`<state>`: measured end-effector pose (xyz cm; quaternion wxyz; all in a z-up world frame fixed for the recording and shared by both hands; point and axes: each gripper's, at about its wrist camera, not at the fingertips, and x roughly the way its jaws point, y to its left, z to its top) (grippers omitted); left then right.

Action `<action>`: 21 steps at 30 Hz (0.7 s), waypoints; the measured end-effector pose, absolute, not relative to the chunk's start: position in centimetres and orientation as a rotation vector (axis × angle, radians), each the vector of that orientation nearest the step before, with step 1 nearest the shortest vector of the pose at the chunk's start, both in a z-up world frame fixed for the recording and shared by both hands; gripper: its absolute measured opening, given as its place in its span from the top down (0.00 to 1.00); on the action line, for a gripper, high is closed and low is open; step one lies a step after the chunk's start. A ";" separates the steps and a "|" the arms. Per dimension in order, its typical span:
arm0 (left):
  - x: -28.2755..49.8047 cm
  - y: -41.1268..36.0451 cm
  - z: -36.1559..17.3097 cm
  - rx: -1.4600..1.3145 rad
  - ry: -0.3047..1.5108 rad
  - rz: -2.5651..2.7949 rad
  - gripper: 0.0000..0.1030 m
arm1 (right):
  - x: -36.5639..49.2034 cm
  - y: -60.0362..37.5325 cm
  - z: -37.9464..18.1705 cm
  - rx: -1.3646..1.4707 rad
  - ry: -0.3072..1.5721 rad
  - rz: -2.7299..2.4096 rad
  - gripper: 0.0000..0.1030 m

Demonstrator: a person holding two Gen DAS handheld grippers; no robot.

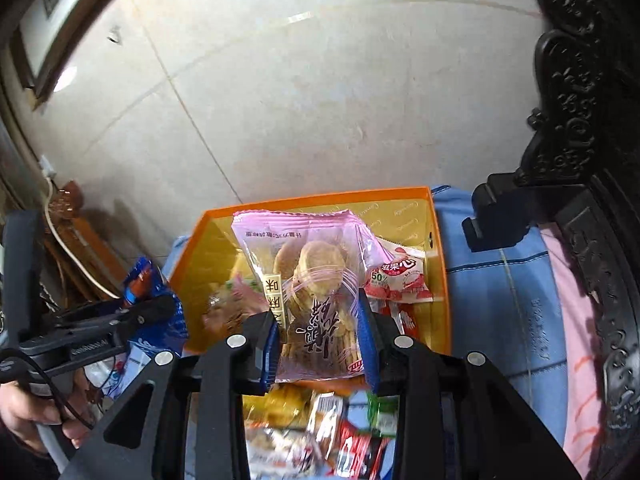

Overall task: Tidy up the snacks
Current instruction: 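Lower both bags into the orange box and open both grippers, then move both tools back over the snack pile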

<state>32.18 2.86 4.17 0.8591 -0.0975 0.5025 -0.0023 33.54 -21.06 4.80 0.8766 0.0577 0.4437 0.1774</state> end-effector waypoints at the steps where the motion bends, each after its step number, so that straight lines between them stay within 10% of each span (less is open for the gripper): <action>1: 32.5 2.8 3.9 -0.203 1.056 -0.004 0.46 | 34.0 -20.9 4.3 0.116 0.933 0.363 0.68; 6: 34.2 2.5 3.1 -0.205 1.057 -0.004 0.46 | 35.0 -20.1 2.6 0.128 0.974 0.362 0.65; 10: 34.6 2.8 3.2 -0.249 1.035 0.003 0.14 | 34.8 -20.0 2.5 0.127 0.974 0.368 0.56; 21: 31.0 3.2 3.6 -0.234 1.050 0.000 0.13 | 29.9 -23.0 3.1 0.172 0.973 0.345 0.48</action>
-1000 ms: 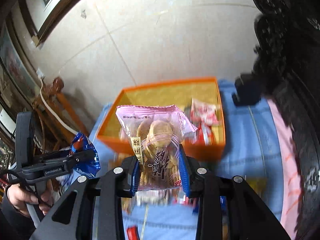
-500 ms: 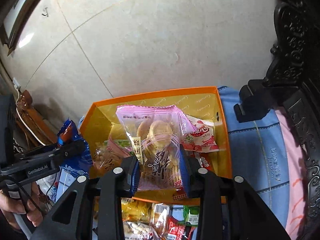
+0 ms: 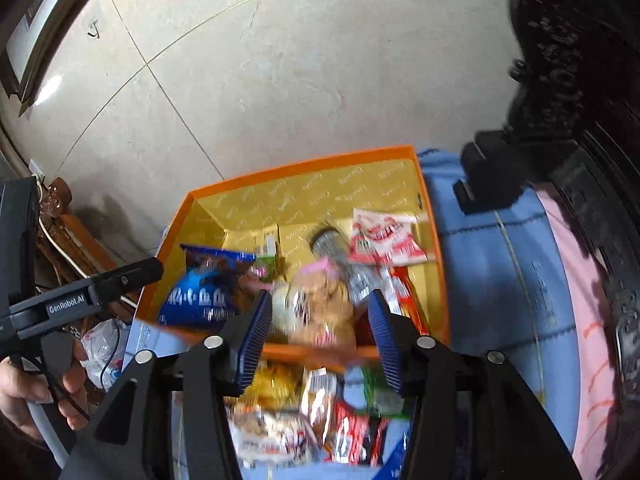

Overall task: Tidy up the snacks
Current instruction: 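Move both tools back over the snack pile, then grasp the cream cake pack with the left gripper while the right grasps the white granule bag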

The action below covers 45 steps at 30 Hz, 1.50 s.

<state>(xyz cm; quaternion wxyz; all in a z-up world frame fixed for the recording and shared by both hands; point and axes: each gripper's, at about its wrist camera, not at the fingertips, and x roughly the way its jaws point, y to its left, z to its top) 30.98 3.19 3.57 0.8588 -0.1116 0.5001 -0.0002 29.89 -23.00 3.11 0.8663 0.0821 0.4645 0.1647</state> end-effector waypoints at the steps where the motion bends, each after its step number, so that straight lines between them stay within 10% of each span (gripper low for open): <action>1: 30.3 3.2 3.6 -0.231 1.053 0.003 0.13 | 29.0 -23.4 3.1 0.170 0.976 0.338 0.46; 29: 16.5 -2.1 -9.5 -0.066 1.281 -0.032 0.13 | 12.9 -29.6 -3.2 0.230 1.194 0.267 0.30; 38: 19.2 -3.6 -11.6 0.088 1.266 -0.001 0.26 | 14.7 -29.1 -3.8 0.226 1.218 0.286 0.29; 40: 19.6 -3.8 -11.9 0.150 1.257 0.026 0.63 | 15.2 -28.6 -4.0 0.225 1.224 0.296 0.29; 45: 19.3 -1.3 -11.3 0.047 1.271 0.018 0.68 | 16.9 -25.2 -3.7 0.125 1.204 0.370 0.29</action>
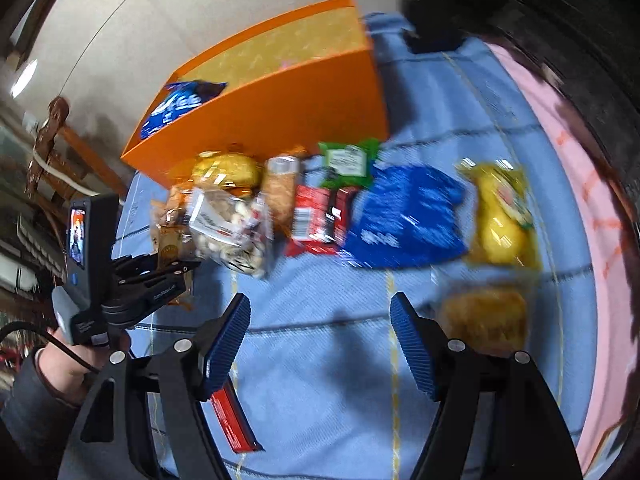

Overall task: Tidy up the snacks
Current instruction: 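Grasp the cream cake pack with the left gripper while the right grasps the white granule bag, then drop the cake pack and granule bag into the orange box, open both grippers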

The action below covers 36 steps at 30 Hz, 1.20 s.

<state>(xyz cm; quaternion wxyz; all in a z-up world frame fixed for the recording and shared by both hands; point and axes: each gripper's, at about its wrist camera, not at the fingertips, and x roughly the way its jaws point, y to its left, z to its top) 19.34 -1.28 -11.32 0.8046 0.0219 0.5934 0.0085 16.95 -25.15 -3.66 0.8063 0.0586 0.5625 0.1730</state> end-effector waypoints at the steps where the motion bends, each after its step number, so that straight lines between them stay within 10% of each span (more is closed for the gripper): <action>1: 19.1 -0.9 -11.0 0.039 1.262 0.012 0.68 | 17.2 -24.0 -3.5 0.080 1.193 0.397 0.28; 18: 16.2 5.0 -7.8 -0.117 1.223 0.042 0.68 | 22.3 -12.0 -8.6 -0.301 1.180 0.492 0.17; 24: 16.0 5.0 -7.9 -0.146 1.233 0.044 0.68 | 22.5 -12.4 -7.6 -0.187 1.183 0.538 0.67; 36: 17.7 3.3 -0.9 -0.139 1.091 -0.041 0.68 | 22.2 -19.8 1.9 0.020 1.008 0.523 0.68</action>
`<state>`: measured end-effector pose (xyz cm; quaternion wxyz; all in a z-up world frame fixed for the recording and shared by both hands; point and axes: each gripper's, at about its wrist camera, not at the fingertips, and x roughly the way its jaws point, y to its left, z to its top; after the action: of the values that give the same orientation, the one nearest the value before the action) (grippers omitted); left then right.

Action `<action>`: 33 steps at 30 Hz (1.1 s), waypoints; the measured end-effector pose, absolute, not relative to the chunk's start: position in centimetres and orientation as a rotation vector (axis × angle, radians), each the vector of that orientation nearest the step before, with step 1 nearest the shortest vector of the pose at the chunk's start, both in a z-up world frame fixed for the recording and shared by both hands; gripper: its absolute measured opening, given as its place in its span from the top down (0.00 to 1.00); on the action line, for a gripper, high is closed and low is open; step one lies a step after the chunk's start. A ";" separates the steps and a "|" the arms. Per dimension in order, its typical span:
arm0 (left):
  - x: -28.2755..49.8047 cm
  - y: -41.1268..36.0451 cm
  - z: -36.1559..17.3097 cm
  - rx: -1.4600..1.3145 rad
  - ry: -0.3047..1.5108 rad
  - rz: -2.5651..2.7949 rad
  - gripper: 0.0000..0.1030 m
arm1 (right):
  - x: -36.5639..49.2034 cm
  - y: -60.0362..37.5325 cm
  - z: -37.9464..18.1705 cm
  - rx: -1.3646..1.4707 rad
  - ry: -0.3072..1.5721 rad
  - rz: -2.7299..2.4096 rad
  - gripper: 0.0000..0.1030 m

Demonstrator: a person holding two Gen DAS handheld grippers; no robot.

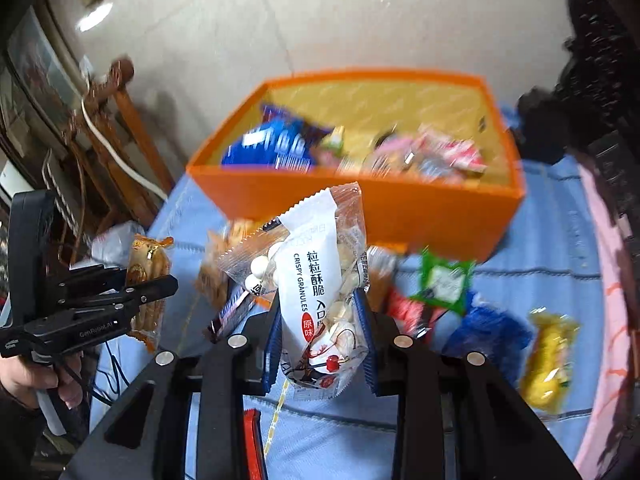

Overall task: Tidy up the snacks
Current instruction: 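Drop the cake pack and granule bag into the orange box, open both grippers, then grasp the brown nut bag with the left gripper while the right grasps a yellow bun pack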

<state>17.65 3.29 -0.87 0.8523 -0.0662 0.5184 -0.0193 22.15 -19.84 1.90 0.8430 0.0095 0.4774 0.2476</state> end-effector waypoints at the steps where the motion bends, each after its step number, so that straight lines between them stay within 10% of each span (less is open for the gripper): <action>1: 18.2 3.1 0.1 -0.135 1.072 -0.052 0.68 | 22.4 -20.4 2.7 0.030 0.990 0.520 0.68; 12: 30.8 0.9 5.7 -0.087 0.971 -0.068 0.67 | 32.7 -20.5 6.1 0.080 0.886 0.430 0.67; 17: 33.7 -0.3 4.0 -0.059 0.975 0.049 0.12 | 35.4 -21.3 4.0 0.127 0.924 0.347 0.49; 33: 23.4 4.2 -3.4 0.043 1.116 0.053 0.11 | 26.9 -23.5 1.1 0.140 0.999 0.427 0.37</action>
<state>23.38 4.15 -3.42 0.8477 0.0203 0.5294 0.0254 26.92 -23.48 1.09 0.8537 0.0665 0.4749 0.2029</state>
